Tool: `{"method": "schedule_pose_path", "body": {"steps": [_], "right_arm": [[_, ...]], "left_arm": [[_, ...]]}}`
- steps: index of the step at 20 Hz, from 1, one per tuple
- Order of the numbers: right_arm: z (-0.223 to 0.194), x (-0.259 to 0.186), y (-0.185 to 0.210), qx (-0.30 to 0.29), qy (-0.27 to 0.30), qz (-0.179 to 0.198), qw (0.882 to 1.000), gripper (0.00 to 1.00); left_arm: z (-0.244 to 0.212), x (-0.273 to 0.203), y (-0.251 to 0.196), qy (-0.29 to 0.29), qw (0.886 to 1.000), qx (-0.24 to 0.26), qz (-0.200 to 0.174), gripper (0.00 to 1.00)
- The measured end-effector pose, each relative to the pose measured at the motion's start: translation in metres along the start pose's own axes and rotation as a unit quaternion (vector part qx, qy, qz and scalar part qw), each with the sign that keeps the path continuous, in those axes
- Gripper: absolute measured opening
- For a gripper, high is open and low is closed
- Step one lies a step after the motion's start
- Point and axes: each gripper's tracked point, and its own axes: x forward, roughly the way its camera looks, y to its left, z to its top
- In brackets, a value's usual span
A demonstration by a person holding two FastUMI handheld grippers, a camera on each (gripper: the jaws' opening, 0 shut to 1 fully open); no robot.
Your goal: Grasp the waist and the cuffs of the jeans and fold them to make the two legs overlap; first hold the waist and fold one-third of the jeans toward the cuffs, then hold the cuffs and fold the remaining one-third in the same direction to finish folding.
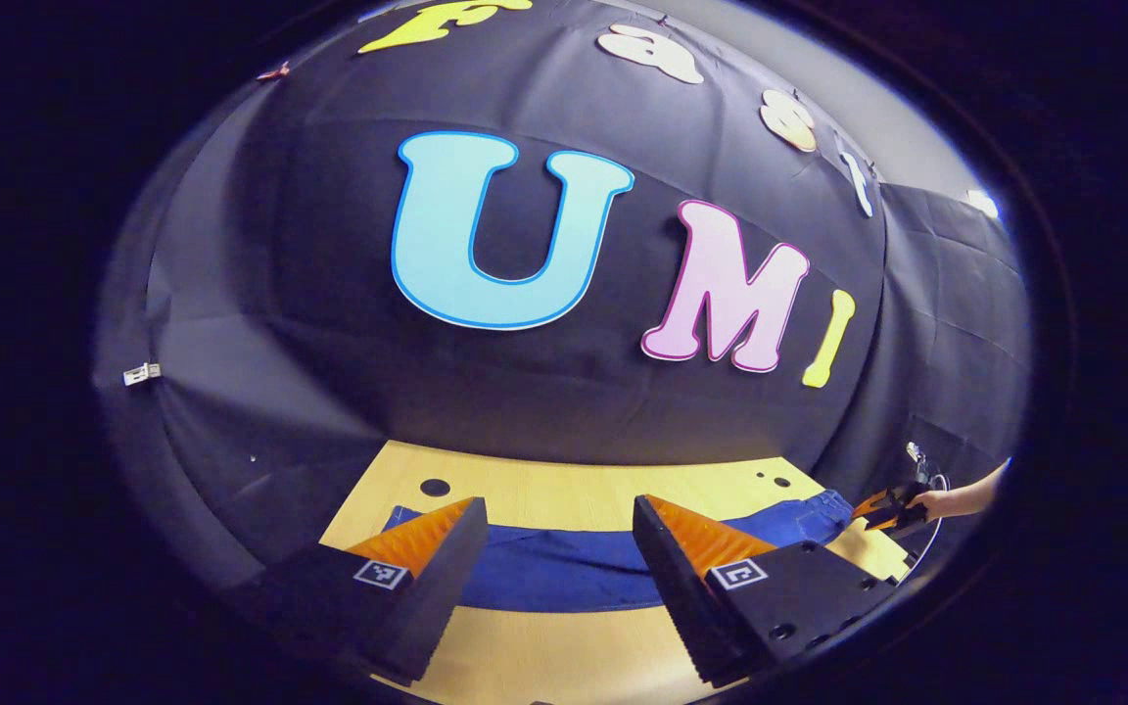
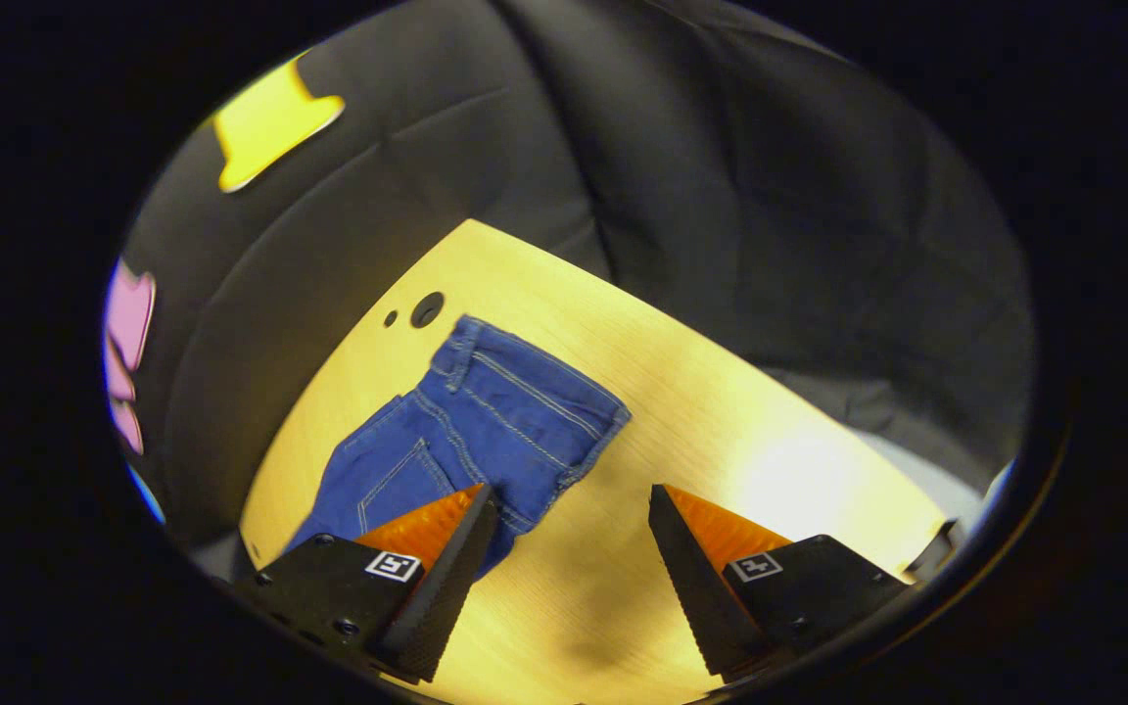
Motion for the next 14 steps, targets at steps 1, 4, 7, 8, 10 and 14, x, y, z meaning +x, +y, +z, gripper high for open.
{"method": "schedule_pose_path", "body": {"steps": [1, 4, 7, 8, 10, 14], "right_arm": [[0.001, 0.004, 0.002, 0.017, 0.005, 0.007, 1.0, 0.98], [0.023, 0.019, 0.005, 0.044, -0.018, 0.027, 0.999, 0.9], [0.039, 0.039, 0.023, 0.089, -0.024, 0.047, 0.995, 0.94], [0.039, 0.044, 0.017, 0.087, -0.022, 0.035, 0.995, 0.99], [0.042, 0.046, 0.015, 0.069, -0.022, 0.032, 0.997, 0.54], [0.057, 0.024, 0.04, 0.013, -0.062, 0.042, 0.997, 0.18]], "left_arm": [[-0.004, 0.0, -0.004, 0.009, 1.0, 0.008, 0.005, 0.96], [-0.006, 0.006, -0.01, 0.035, 0.999, 0.003, 0.022, 0.96], [-0.021, 0.007, -0.014, 0.048, 0.998, -0.028, 0.027, 0.96], [-0.027, 0.006, -0.019, 0.052, 0.998, -0.031, 0.031, 0.96], [-0.031, 0.008, -0.028, 0.061, 0.997, -0.026, 0.039, 0.96], [-0.032, 0.003, -0.031, 0.07, 0.997, -0.005, 0.044, 0.96]]}}
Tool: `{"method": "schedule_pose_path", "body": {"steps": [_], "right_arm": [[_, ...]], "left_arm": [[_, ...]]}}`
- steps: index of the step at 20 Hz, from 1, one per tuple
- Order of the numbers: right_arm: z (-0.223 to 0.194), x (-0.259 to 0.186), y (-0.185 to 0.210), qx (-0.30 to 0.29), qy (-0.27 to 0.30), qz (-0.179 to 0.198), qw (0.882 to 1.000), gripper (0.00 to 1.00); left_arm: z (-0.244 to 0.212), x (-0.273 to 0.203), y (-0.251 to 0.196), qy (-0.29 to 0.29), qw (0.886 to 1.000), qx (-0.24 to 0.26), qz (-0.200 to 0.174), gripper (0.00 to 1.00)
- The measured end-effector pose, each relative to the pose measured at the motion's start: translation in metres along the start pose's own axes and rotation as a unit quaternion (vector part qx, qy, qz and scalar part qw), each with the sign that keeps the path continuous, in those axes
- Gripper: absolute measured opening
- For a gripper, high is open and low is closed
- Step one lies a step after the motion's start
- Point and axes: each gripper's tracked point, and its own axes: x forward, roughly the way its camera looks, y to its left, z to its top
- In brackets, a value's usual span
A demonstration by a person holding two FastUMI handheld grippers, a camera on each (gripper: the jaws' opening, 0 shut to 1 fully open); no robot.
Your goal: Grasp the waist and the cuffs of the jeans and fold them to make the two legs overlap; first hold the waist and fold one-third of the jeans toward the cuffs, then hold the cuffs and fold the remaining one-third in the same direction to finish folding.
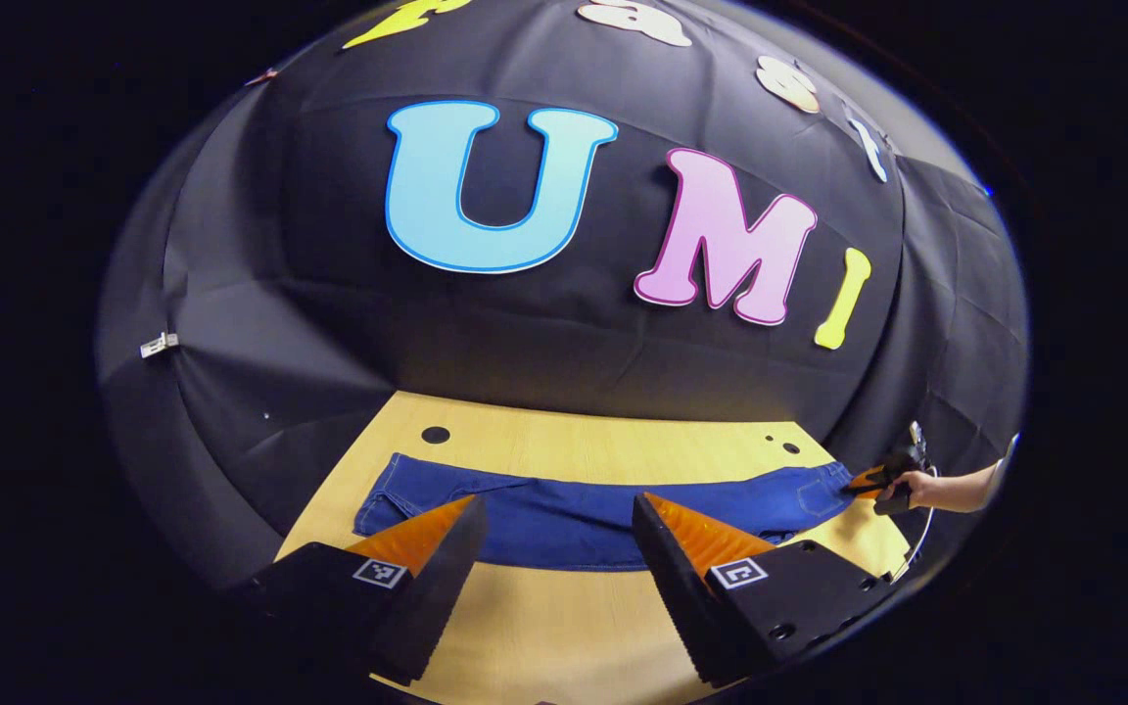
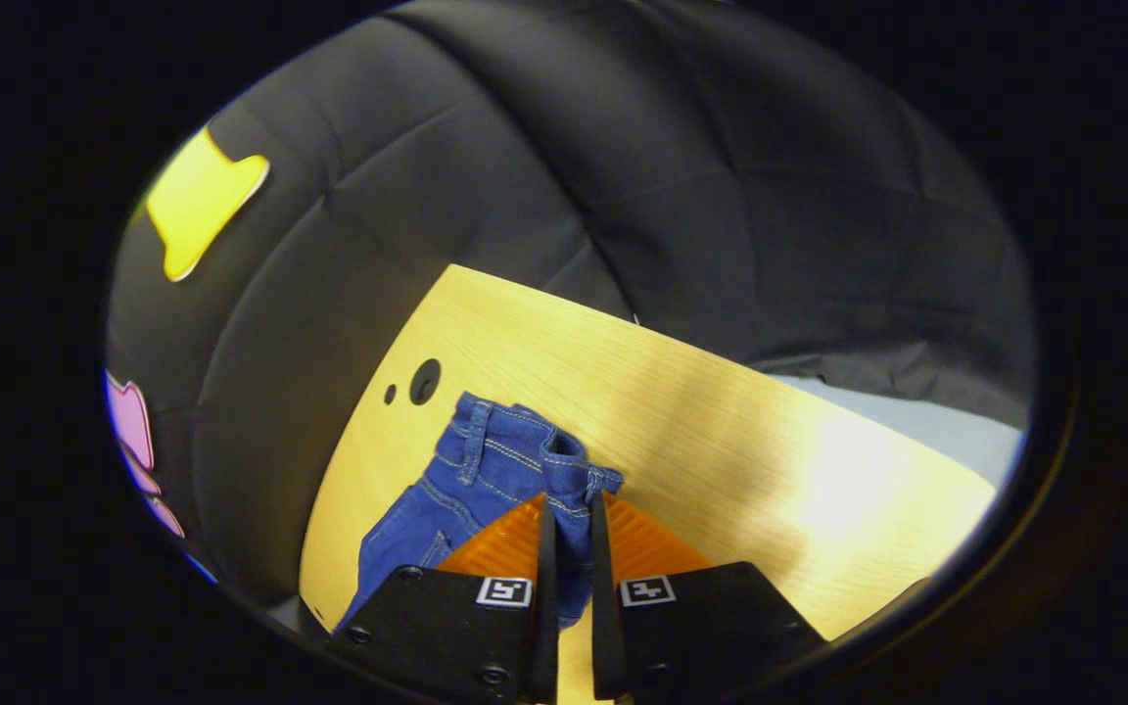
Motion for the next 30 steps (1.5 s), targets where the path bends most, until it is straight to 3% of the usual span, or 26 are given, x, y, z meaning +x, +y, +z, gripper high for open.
{"method": "schedule_pose_path", "body": {"steps": [2, 3, 7, 12, 16, 18, 21, 23, 24, 26, 28, 30], "right_arm": [[0.02, -0.03, 0.041, -0.021, -0.038, 0.033, 0.999, 0.17], [0.024, -0.042, 0.072, -0.024, -0.053, 0.057, 0.997, 0.05], [-0.014, -0.092, 0.185, -0.101, -0.065, 0.135, 0.984, 0.05], [-0.127, -0.145, 0.31, -0.21, -0.039, 0.219, 0.952, 0.05], [-0.262, -0.153, 0.376, -0.316, 0.031, 0.265, 0.911, 0.05], [-0.326, -0.127, 0.38, -0.376, 0.082, 0.267, 0.884, 0.05], [-0.4, -0.085, 0.35, -0.469, 0.155, 0.227, 0.84, 0.05], [-0.427, -0.075, 0.336, -0.507, 0.156, 0.21, 0.822, 0.05], [-0.429, -0.072, 0.332, -0.519, 0.167, 0.201, 0.814, 0.05], [-0.433, -0.072, 0.331, -0.519, 0.182, 0.216, 0.807, 0.06], [-0.44, -0.091, 0.338, -0.492, 0.208, 0.252, 0.807, 0.4], [-0.421, -0.126, 0.354, -0.477, 0.195, 0.292, 0.806, 0.74]], "left_arm": [[-0.002, -0.001, 0.009, 0.005, 1.0, -0.004, 0.002, 0.96], [-0.003, 0.001, 0.013, 0.005, 1.0, -0.009, 0.0, 0.97], [-0.008, 0.012, 0.028, 0.008, 0.999, -0.03, -0.018, 0.96], [-0.011, 0.008, 0.066, 0.001, 0.999, -0.042, -0.032, 0.97], [-0.03, 0.003, 0.111, 0.015, 0.999, -0.041, -0.017, 0.96], [-0.042, 0.006, 0.131, 0.028, 0.998, -0.055, -0.009, 0.96], [-0.061, 0.02, 0.162, 0.056, 0.994, -0.092, 0.011, 0.97], [-0.075, 0.033, 0.181, 0.079, 0.991, -0.104, 0.031, 0.97], [-0.079, 0.038, 0.186, 0.088, 0.99, -0.105, 0.033, 0.92], [-0.086, 0.053, 0.189, 0.105, 0.989, -0.1, 0.028, 0.97], [-0.089, 0.071, 0.191, 0.123, 0.989, -0.083, 0.027, 0.97], [-0.086, 0.09, 0.2, 0.133, 0.988, -0.077, 0.021, 0.96]]}}
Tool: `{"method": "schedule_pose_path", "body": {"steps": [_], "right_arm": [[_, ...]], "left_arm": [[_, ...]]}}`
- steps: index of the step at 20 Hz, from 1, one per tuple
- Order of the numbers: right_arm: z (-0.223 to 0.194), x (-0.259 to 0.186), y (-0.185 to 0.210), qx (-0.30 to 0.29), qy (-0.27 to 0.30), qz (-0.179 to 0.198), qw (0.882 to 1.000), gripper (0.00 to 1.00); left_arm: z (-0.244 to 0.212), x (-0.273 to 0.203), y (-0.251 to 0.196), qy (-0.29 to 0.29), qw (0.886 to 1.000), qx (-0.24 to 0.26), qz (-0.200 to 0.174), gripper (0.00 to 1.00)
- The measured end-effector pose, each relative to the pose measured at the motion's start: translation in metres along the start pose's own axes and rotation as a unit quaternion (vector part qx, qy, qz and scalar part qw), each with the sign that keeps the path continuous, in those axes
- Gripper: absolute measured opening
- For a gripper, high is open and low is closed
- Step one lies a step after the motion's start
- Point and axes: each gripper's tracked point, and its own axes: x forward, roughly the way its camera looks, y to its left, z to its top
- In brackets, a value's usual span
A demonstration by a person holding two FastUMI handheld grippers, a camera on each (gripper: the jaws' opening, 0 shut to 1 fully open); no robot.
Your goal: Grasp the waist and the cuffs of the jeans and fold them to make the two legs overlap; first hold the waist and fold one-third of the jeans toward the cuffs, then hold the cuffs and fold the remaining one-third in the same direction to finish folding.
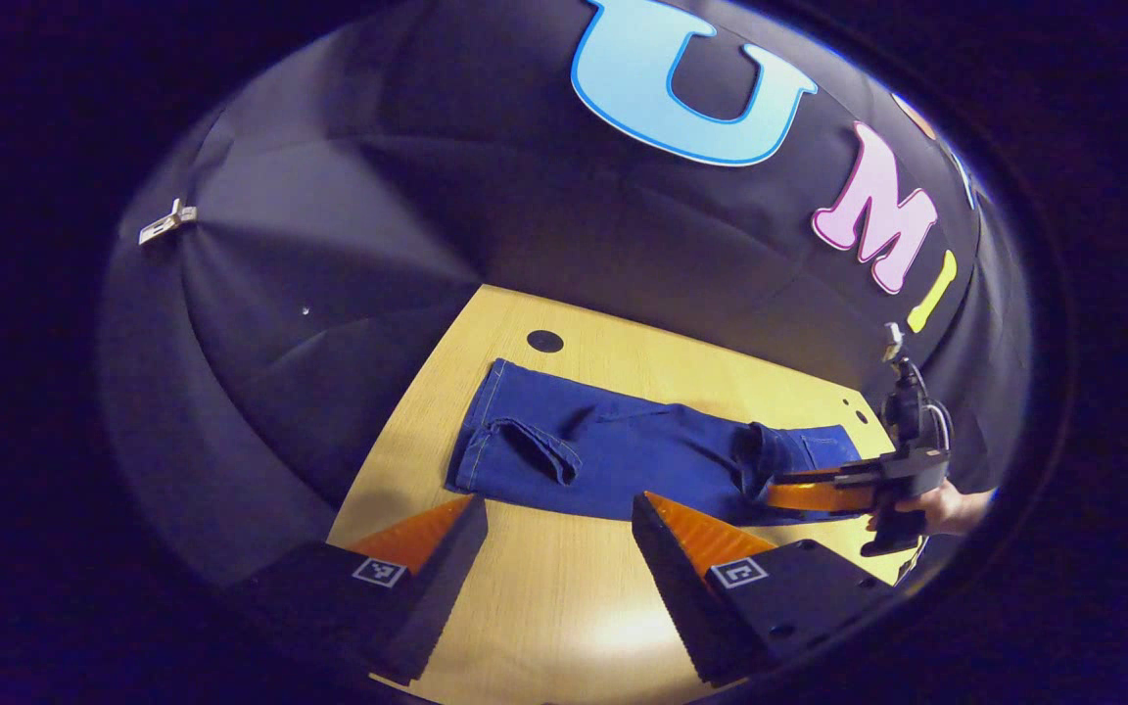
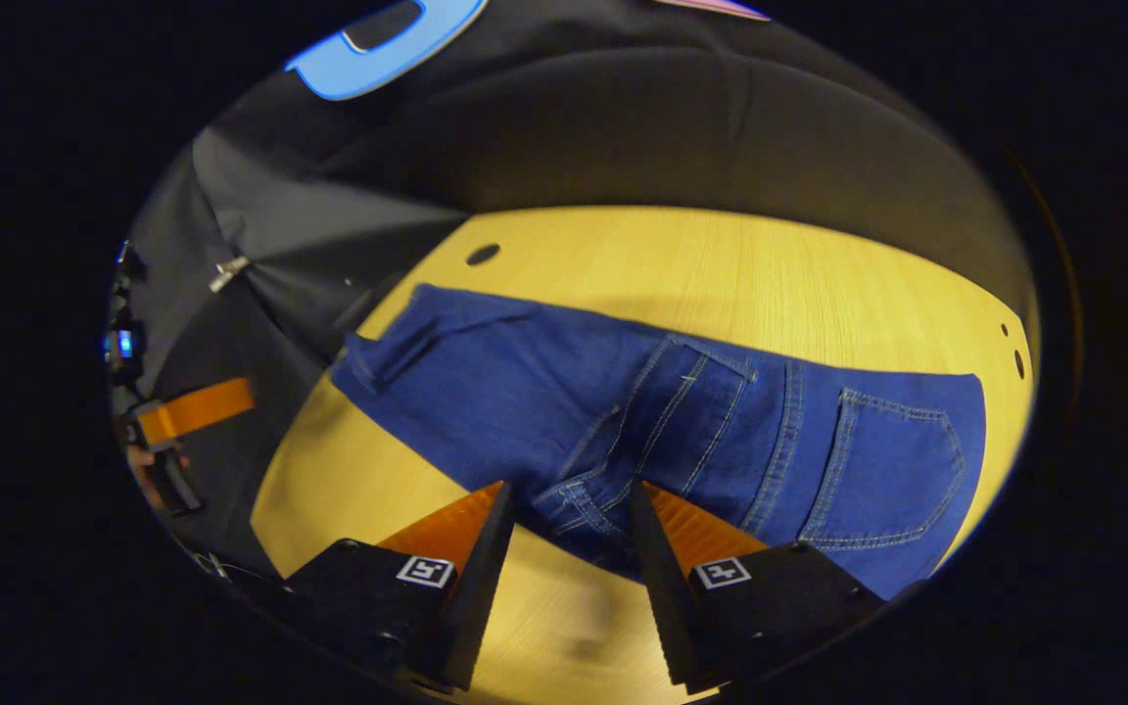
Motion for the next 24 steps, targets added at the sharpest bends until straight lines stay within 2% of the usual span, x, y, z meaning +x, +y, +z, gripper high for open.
{"method": "schedule_pose_path", "body": {"steps": [3, 5, 8, 10, 12, 13, 14, 15, 17, 18, 19, 21, 23, 24], "right_arm": [[0.026, -0.07, 0.01, 0.007, -0.074, 0.026, 0.997, 0.71], [0.026, -0.105, -0.006, 0.023, -0.106, 0.02, 0.994, 0.71], [0.009, -0.132, -0.037, 0.052, -0.112, -0.01, 0.992, 0.71], [-0.001, -0.154, -0.057, 0.073, -0.117, -0.034, 0.99, 0.7], [-0.01, -0.173, -0.074, 0.093, -0.123, -0.051, 0.987, 0.7], [-0.012, -0.177, -0.078, 0.102, -0.124, -0.055, 0.986, 0.7], [-0.014, -0.179, -0.083, 0.11, -0.125, -0.059, 0.984, 0.7], [-0.017, -0.18, -0.084, 0.113, -0.126, -0.061, 0.984, 0.7], [-0.022, -0.19, -0.088, 0.114, -0.125, -0.062, 0.984, 0.7], [-0.023, -0.193, -0.091, 0.114, -0.126, -0.061, 0.984, 0.7], [-0.023, -0.193, -0.091, 0.114, -0.127, -0.06, 0.984, 0.7], [-0.022, -0.198, -0.089, 0.113, -0.133, -0.058, 0.983, 0.7], [-0.022, -0.2, -0.088, 0.11, -0.135, -0.058, 0.983, 0.7], [-0.021, -0.2, -0.088, 0.109, -0.135, -0.058, 0.983, 0.7]], "left_arm": [[0.012, 0.037, 0.02, 0.039, 0.999, -0.021, 0.0, 0.96], [0.007, 0.063, 0.043, 0.09, 0.995, -0.016, 0.036, 0.97], [-0.006, 0.092, 0.072, 0.154, 0.986, 0.018, 0.066, 0.97], [-0.018, 0.105, 0.077, 0.194, 0.979, 0.025, 0.065, 0.97], [-0.039, 0.113, 0.089, 0.254, 0.963, 0.012, 0.089, 0.96], [-0.026, 0.111, 0.092, 0.258, 0.96, 0.024, 0.107, 0.96], [-0.032, 0.126, 0.093, 0.264, 0.959, 0.037, 0.095, 1.0], [-0.034, 0.12, 0.092, 0.293, 0.95, 0.057, 0.094, 0.87], [-0.04, 0.124, 0.084, 0.309, 0.944, 0.086, 0.076, 0.76], [-0.039, 0.124, 0.08, 0.32, 0.941, 0.091, 0.068, 0.66], [-0.038, 0.13, 0.079, 0.317, 0.942, 0.093, 0.06, 0.43], [-0.038, 0.128, 0.071, 0.321, 0.942, 0.077, 0.059, 0.19], [-0.034, 0.121, 0.065, 0.323, 0.944, 0.025, 0.059, 0.1], [-0.028, 0.119, 0.061, 0.322, 0.946, -0.005, 0.049, 0.1]]}}
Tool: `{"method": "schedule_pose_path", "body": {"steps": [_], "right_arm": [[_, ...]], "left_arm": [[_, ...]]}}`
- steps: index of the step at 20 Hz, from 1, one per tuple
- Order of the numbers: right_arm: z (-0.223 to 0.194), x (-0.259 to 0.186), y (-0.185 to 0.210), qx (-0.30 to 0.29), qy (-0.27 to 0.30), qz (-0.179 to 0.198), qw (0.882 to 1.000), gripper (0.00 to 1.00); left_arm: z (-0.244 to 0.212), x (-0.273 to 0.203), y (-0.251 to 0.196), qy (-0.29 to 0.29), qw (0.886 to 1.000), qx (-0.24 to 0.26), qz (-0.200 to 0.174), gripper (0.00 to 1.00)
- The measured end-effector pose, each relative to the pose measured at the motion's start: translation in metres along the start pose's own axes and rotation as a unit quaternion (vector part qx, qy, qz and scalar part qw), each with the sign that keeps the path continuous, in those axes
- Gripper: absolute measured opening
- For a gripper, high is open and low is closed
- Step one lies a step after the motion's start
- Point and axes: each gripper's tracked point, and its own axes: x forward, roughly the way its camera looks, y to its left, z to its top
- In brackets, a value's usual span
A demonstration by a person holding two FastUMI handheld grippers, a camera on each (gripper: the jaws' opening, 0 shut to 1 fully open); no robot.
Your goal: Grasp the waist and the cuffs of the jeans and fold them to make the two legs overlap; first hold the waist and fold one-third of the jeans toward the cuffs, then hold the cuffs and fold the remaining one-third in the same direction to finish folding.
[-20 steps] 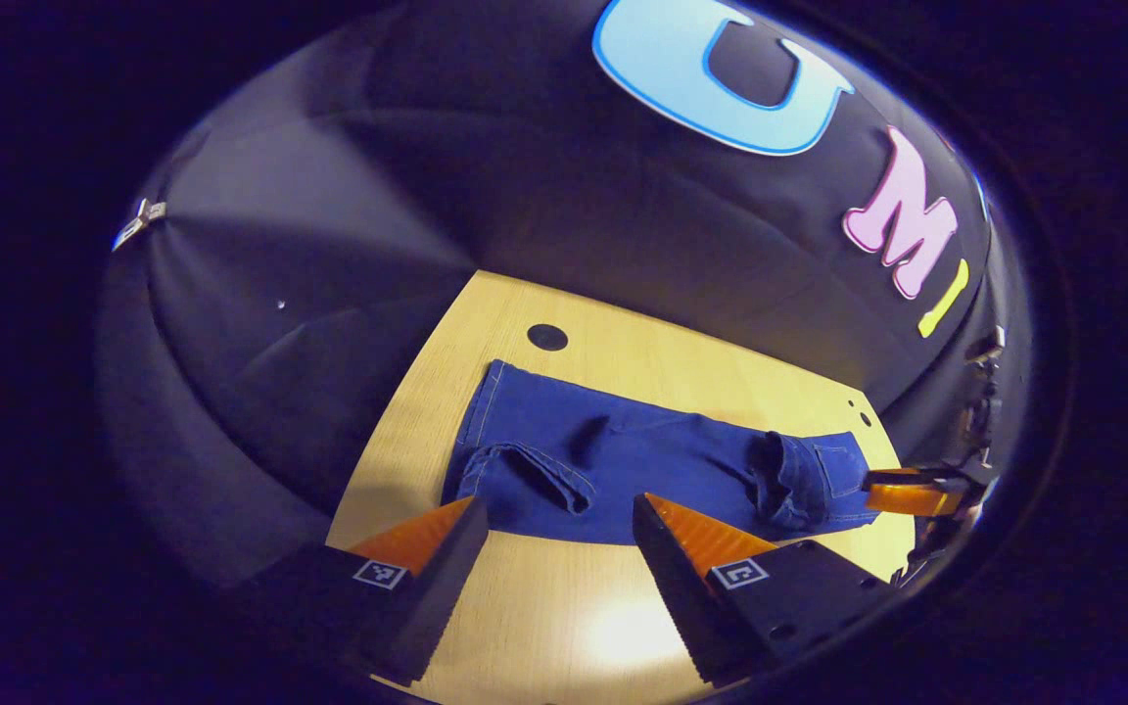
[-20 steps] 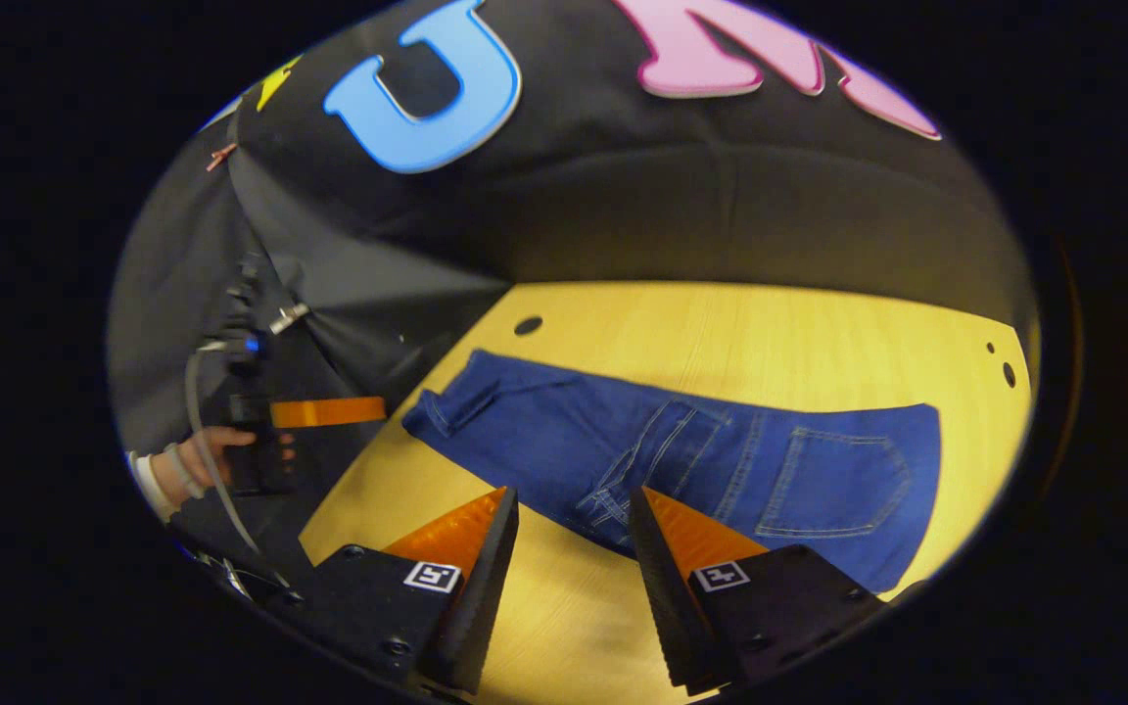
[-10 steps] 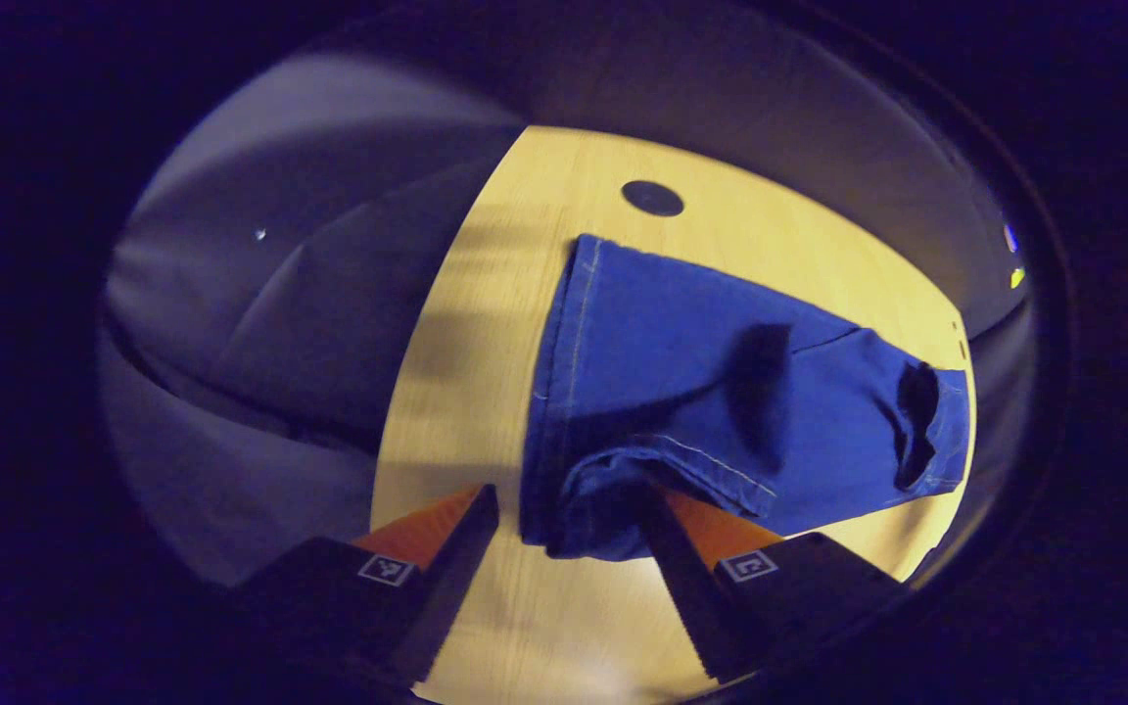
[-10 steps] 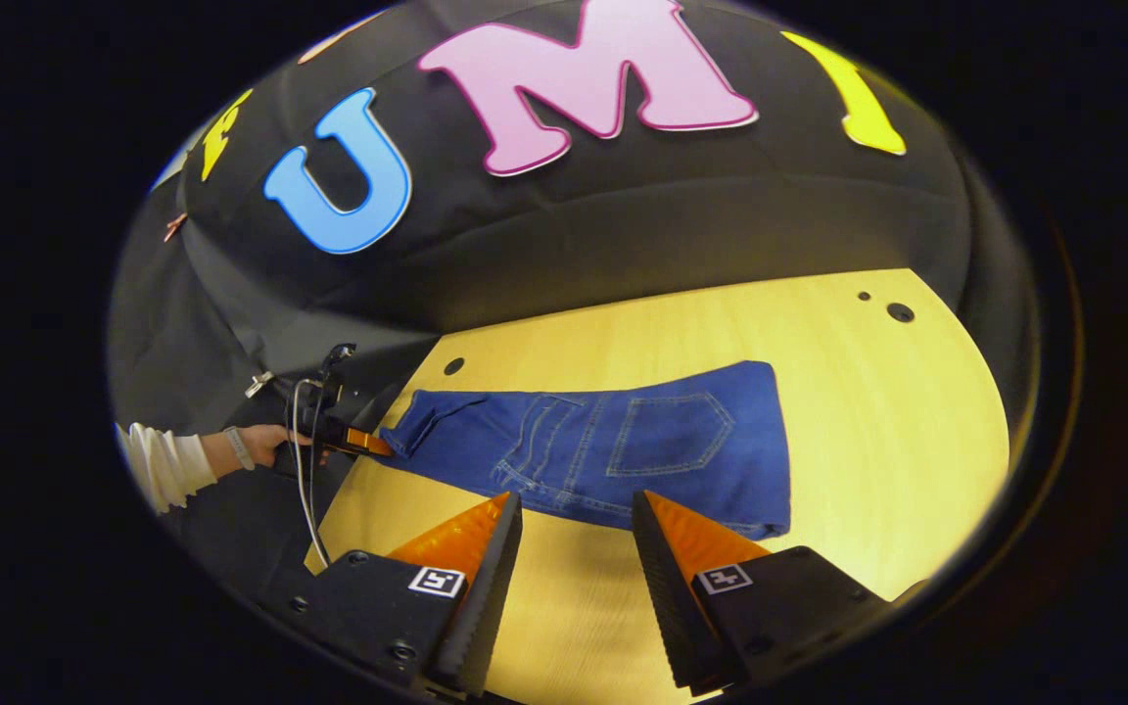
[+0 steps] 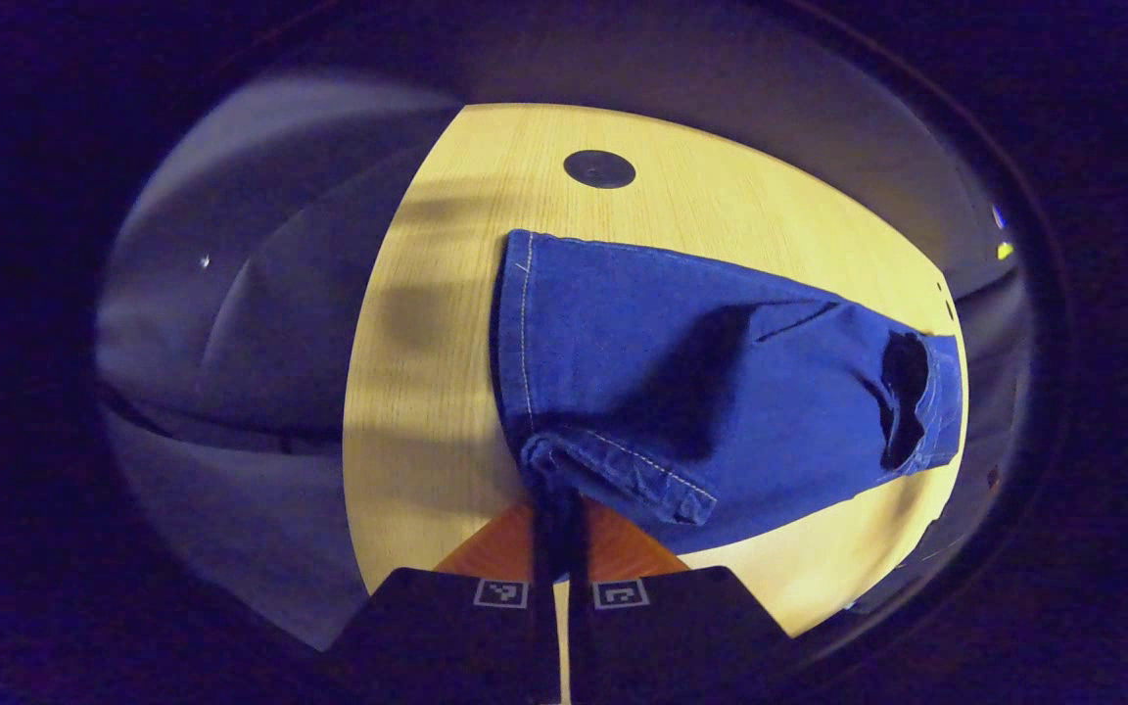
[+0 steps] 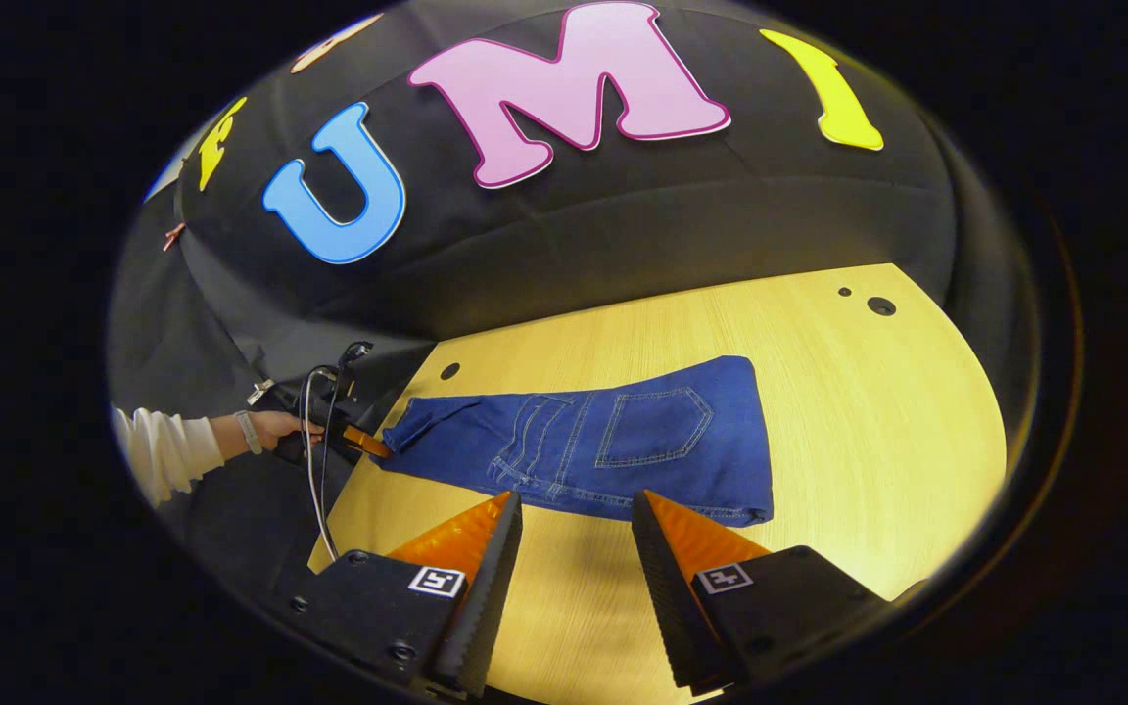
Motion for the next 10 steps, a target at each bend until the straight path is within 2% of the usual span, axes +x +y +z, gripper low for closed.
{"method": "schedule_pose_path", "body": {"steps": [2, 4, 5, 7, 10], "right_arm": [[0.003, -0.001, 0.0, 0.002, -0.001, 0.003, 1.0, 0.7], [0.008, -0.002, -0.001, 0.006, -0.004, 0.007, 1.0, 0.7], [0.01, -0.002, -0.002, 0.007, -0.006, 0.01, 1.0, 0.7], [0.016, -0.006, 0.0, 0.01, -0.012, 0.015, 1.0, 0.7], [0.027, -0.014, -0.002, 0.009, -0.025, 0.021, 0.999, 0.7]], "left_arm": [[0.009, -0.025, -0.021, -0.005, 0.996, -0.062, -0.06, 0.07], [0.026, -0.049, -0.051, -0.012, 0.987, -0.111, -0.119, 0.06], [0.036, -0.061, -0.067, -0.017, 0.985, -0.107, -0.135, 0.07], [0.055, -0.09, -0.099, -0.035, 0.986, -0.066, -0.149, 0.07], [0.038, -0.122, -0.179, -0.055, 0.983, 0.01, -0.174, 0.07]]}}
